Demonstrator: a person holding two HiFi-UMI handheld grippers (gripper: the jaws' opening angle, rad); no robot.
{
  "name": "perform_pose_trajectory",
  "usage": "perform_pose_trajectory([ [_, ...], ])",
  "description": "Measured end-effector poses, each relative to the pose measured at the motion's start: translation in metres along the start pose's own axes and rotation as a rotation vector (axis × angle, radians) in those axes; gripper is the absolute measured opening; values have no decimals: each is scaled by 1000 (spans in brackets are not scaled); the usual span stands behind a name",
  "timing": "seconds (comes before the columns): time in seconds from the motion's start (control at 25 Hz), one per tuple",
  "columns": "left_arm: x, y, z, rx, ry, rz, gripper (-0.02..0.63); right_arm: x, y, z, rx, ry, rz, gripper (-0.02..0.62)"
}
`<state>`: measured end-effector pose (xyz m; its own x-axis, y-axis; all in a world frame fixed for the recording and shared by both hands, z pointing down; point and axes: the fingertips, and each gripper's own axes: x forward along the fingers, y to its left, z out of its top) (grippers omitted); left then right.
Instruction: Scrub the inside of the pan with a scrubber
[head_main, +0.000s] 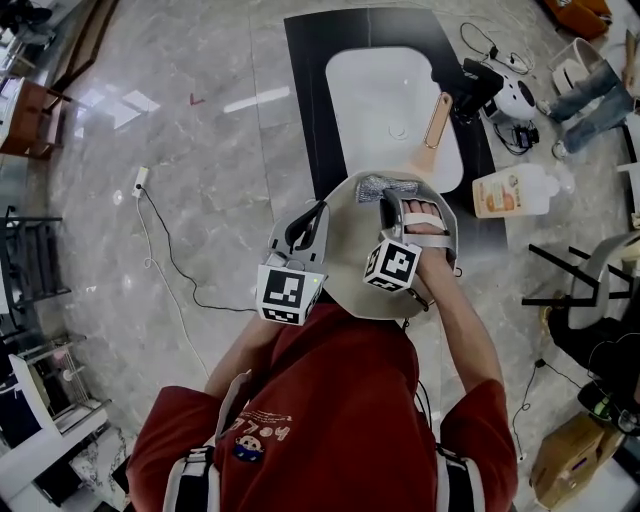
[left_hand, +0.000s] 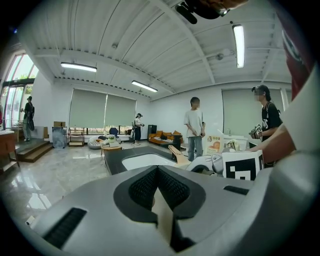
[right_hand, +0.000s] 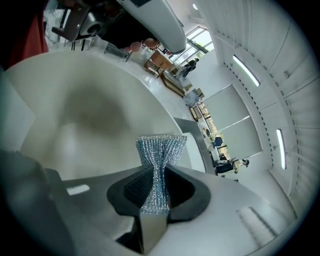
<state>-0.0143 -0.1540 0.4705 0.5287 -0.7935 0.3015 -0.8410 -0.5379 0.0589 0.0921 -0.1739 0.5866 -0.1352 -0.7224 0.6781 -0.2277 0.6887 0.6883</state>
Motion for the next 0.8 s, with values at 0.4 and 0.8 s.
perform_pose_trajectory([
  [0.4,-10,12,-6,4,25,31,5,6,40,26,121,-70,248,86],
  [0.8,-10,13,-3,2,11,29,5,-13,71,38,95,-70,404,71],
])
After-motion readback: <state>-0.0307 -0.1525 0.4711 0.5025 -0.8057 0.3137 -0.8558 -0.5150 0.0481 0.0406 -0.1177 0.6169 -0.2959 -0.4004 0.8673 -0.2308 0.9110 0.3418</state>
